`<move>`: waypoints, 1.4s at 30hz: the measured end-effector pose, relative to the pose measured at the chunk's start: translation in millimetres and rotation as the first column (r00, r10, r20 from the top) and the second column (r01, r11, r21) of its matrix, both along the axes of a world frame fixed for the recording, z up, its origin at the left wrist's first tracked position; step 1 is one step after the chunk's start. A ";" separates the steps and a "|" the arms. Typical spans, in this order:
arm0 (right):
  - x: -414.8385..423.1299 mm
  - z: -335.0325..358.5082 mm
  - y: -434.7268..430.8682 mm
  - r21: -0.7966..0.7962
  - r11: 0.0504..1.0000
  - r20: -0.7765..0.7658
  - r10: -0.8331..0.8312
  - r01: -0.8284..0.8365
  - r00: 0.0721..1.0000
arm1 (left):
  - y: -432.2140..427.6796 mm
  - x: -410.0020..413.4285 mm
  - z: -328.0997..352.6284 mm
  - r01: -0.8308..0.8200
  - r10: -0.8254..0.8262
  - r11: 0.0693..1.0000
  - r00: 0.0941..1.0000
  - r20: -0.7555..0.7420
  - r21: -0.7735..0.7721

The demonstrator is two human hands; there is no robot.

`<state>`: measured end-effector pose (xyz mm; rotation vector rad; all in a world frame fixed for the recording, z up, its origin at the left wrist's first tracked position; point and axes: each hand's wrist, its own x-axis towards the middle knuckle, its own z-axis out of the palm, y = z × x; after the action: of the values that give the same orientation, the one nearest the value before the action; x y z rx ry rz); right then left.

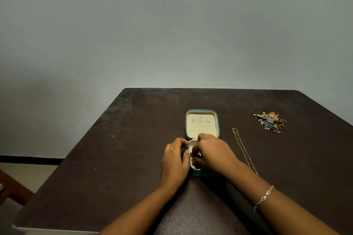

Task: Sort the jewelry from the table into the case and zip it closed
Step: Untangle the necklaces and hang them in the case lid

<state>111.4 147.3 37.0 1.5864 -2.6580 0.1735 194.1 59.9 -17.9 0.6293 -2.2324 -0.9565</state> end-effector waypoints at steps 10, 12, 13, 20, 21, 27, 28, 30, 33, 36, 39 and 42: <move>13.5 4.1 -2.6 0.052 0.998 -0.081 -0.036 0.040 0.996 | -1.1 -0.7 -1.7 0.013 -0.012 1.000 1.000 -0.025 0.028; 14.0 3.5 -2.2 0.055 0.998 -0.074 -0.028 0.033 0.997 | -2.1 -1.6 -2.8 0.008 -0.007 0.999 1.000 -0.030 0.048; 13.8 3.2 -2.2 0.063 0.998 -0.071 -0.024 0.029 0.997 | -2.8 -2.2 -3.6 0.003 -0.001 0.998 0.999 -0.036 0.066; 13.9 10.0 -1.2 0.128 0.992 -0.059 -0.017 0.024 0.998 | -6.0 -2.6 -7.1 0.007 -0.001 0.994 0.998 -0.057 0.107; 15.1 10.1 -1.3 0.133 0.991 -0.068 -0.018 0.027 0.998 | -5.9 -2.8 -7.1 0.008 -0.003 0.995 0.999 -0.053 0.101; 8.3 5.3 -3.0 0.067 0.994 0.038 -0.087 0.084 0.996 | -7.2 -3.4 -7.5 0.006 0.000 0.995 0.998 -0.064 0.095; 4.3 5.1 -2.6 0.025 0.993 0.093 -0.117 0.115 0.989 | -7.4 -4.1 -6.9 0.000 0.009 0.994 0.997 -0.078 0.108; -5.3 6.2 -1.1 -0.074 0.980 0.226 -0.164 0.185 0.960 | -6.9 -5.6 -1.7 -0.025 0.045 0.984 0.993 -0.105 0.179; -16.8 15.5 4.5 -0.183 0.955 0.425 -0.139 0.235 0.895 | -6.8 -8.0 15.7 0.002 0.047 0.955 0.987 -0.156 0.297; -19.8 29.9 11.1 -0.295 0.923 0.651 0.005 0.247 0.759 | -6.7 -7.1 37.5 0.123 -0.049 0.923 0.978 -0.205 0.364; -22.5 39.5 15.1 -0.396 0.879 0.744 0.139 0.264 0.654 | 1.9 -2.7 56.2 0.267 -0.156 0.842 0.952 -0.263 0.470; -25.7 46.2 18.0 -0.444 0.857 0.770 0.216 0.262 0.600 | 8.5 0.5 65.1 0.360 -0.216 0.764 0.925 -0.313 0.536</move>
<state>85.7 165.3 83.2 1.4595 -2.7106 1.8693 194.6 68.4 47.2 0.3914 -1.8339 -1.8232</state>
